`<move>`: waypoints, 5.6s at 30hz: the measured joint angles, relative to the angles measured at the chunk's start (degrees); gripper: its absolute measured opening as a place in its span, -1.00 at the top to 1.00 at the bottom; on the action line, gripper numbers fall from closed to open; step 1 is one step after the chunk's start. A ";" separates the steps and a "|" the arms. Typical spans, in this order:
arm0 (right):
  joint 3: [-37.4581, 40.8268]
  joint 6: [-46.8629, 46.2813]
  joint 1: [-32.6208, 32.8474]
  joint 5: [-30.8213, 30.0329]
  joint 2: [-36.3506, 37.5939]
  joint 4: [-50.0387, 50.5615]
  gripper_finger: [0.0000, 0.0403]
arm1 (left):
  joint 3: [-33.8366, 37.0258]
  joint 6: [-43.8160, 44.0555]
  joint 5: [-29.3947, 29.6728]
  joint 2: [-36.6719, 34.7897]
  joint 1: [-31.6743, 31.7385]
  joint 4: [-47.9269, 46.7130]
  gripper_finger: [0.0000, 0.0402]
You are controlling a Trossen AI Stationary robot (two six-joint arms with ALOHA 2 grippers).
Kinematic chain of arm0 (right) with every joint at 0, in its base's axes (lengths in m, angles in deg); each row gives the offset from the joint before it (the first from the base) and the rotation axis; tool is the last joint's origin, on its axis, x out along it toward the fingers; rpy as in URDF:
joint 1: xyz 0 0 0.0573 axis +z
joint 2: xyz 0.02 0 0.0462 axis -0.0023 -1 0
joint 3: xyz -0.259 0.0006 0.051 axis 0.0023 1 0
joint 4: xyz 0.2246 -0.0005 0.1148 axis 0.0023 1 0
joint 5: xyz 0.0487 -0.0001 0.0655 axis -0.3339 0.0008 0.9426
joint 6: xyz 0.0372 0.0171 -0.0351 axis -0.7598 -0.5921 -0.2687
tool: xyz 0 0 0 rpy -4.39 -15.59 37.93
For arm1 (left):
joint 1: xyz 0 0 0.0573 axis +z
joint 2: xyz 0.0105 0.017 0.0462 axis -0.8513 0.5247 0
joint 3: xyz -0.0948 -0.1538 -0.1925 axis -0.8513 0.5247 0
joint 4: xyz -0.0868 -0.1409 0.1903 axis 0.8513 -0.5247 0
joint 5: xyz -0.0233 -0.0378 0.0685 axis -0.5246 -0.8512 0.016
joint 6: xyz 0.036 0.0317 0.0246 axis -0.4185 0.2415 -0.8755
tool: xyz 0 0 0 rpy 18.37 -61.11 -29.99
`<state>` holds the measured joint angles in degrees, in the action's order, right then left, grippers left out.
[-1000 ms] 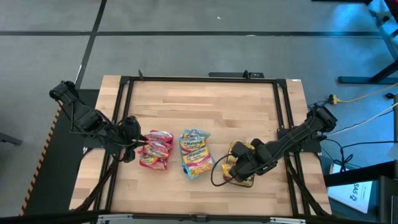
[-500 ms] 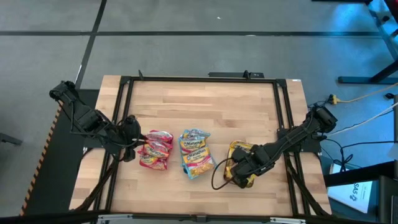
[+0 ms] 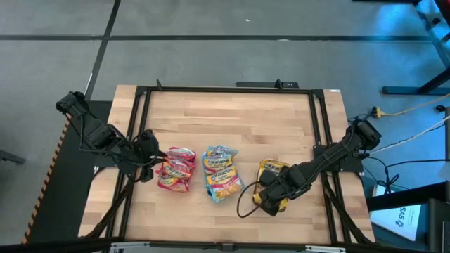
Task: Sort Maruchan noodles
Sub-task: Put the yellow noodle pack into the black bin, then adjust the blue noodle packs in the blue bin
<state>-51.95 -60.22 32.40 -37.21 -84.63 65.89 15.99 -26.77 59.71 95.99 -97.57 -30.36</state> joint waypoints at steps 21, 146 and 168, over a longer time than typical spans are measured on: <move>-10.05 -2.38 4.39 2.65 -4.34 -1.00 0.73 | 0.00 -0.02 0.02 -0.02 -0.01 -0.04 0.65; 14.77 27.00 -26.51 14.25 -0.25 -44.70 -0.09 | 29.42 -13.40 -18.32 -20.24 27.58 52.96 0.65; 14.72 22.99 -26.68 18.36 -2.80 -49.11 -0.06 | 29.40 -13.05 -18.29 -20.26 27.58 50.03 0.65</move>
<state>-37.23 -37.23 5.72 -18.85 -87.43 16.78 45.39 -39.82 41.41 75.73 -69.99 19.68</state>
